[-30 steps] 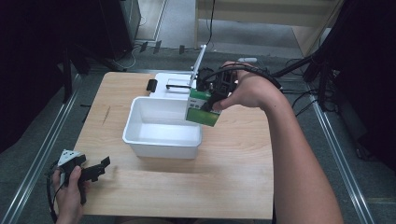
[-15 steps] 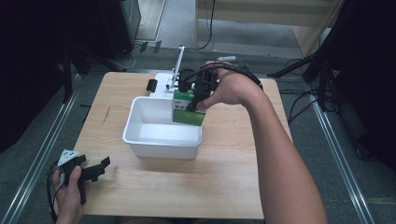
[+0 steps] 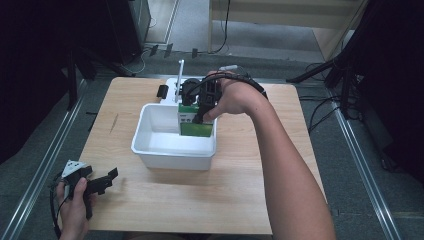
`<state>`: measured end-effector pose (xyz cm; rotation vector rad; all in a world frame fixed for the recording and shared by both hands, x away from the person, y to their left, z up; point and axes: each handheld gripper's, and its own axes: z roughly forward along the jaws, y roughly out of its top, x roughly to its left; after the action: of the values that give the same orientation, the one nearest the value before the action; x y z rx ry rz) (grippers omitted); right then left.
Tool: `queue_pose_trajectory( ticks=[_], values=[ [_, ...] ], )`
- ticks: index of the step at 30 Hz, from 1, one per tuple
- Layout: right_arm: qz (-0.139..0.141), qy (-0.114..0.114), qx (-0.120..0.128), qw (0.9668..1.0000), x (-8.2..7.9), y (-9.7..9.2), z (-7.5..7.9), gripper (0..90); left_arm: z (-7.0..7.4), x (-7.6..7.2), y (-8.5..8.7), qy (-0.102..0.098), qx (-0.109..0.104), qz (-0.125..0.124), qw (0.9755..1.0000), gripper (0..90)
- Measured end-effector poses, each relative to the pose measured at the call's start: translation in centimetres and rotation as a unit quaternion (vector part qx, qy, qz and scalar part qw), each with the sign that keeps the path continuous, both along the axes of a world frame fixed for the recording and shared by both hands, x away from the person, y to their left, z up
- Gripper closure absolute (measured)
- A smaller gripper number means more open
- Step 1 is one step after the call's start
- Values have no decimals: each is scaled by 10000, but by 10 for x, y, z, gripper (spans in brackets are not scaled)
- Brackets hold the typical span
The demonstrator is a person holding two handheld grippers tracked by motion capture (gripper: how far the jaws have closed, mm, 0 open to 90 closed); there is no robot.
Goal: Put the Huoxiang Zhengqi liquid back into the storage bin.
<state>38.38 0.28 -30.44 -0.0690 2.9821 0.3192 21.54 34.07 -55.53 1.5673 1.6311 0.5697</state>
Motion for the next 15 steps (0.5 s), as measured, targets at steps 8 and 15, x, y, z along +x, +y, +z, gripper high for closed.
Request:
queue_pose_trajectory(
  ticks=[8,15],
  values=[
    [-65,17,-53,10000,4,-2,-14,654,0,0,0,23,39,-17,10000,10],
    [-37,38,-91,9999,8,-1,-28,654,0,0,0,36,18,-18,10000,10]
  ],
)
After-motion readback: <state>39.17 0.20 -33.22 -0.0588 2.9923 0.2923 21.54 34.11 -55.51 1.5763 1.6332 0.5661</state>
